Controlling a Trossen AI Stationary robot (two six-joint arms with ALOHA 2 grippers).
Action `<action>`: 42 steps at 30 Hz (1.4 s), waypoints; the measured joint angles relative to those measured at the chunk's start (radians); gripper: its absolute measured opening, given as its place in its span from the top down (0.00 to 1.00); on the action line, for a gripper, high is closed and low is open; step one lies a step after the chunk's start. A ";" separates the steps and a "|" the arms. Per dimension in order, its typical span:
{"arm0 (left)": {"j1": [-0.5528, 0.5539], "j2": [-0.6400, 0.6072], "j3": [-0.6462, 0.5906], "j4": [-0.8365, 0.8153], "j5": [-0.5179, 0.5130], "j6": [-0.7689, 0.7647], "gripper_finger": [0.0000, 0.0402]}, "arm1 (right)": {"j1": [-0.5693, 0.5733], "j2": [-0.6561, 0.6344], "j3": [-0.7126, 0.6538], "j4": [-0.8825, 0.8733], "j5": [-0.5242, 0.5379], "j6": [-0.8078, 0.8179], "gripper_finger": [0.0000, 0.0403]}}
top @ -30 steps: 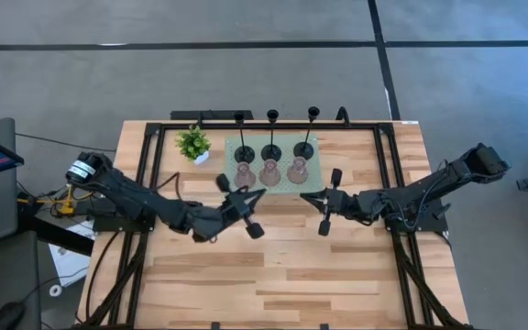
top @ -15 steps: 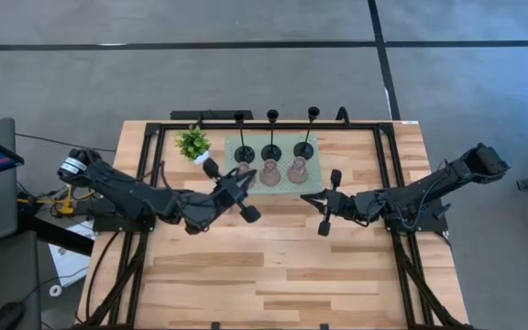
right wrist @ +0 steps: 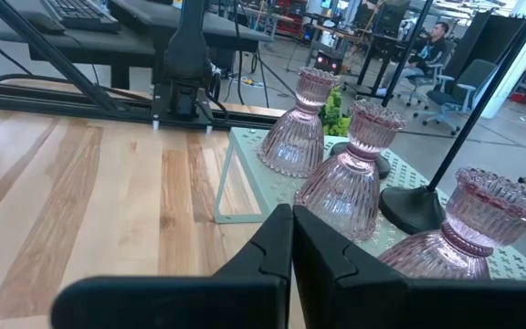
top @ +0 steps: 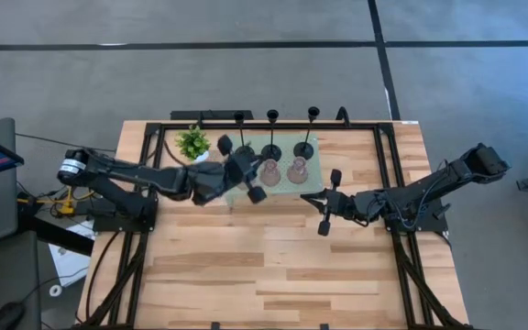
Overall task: Pick & Place candle stick holders
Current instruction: Adjust the middle pink glass candle holder on the shelf
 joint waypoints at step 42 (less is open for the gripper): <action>0.240 0.210 0.371 -0.417 0.602 -0.190 0.99 | -0.013 0.000 0.000 -0.014 0.004 -0.024 1.00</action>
